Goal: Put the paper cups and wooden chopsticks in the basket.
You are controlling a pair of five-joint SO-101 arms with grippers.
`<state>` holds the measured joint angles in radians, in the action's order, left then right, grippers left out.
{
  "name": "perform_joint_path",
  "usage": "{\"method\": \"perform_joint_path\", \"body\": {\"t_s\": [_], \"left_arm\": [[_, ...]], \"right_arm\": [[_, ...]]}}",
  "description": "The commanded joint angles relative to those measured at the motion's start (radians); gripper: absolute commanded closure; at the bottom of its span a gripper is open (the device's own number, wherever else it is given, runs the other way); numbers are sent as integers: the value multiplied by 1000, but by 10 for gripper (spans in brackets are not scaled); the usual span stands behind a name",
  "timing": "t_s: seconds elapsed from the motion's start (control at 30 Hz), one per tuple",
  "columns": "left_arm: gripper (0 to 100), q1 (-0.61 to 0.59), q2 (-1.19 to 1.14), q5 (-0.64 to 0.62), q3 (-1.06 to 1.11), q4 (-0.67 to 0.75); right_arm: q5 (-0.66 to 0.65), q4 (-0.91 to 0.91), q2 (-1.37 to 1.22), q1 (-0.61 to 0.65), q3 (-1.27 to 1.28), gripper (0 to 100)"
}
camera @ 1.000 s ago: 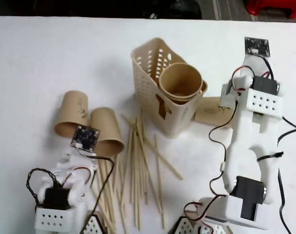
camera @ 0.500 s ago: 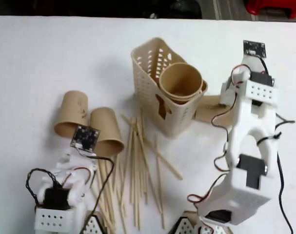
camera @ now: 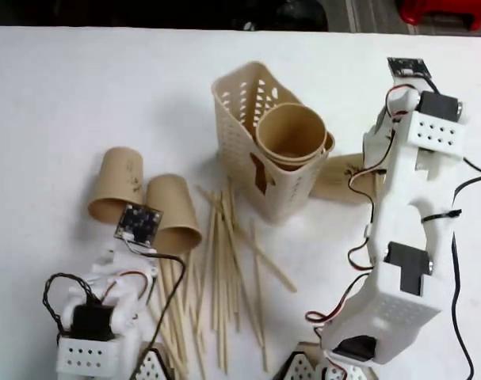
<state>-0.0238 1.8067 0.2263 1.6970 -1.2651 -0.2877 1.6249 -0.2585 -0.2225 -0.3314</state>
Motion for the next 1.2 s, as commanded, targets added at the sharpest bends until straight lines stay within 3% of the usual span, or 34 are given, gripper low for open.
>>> {"method": "perform_joint_path", "body": {"t_s": [0.0,0.23,0.9,1.17], "left_arm": [[976,-7,8,8,-5,9],[976,-7,8,8,-5,9],[976,-7,8,5,-5,9],[976,-7,8,5,-5,9]], "right_arm": [[-60,71,4,2,-103,979],[-137,91,19,-41,-150,979],[-253,19,13,5,190,978],[-288,22,130,-2,183,979]]}}
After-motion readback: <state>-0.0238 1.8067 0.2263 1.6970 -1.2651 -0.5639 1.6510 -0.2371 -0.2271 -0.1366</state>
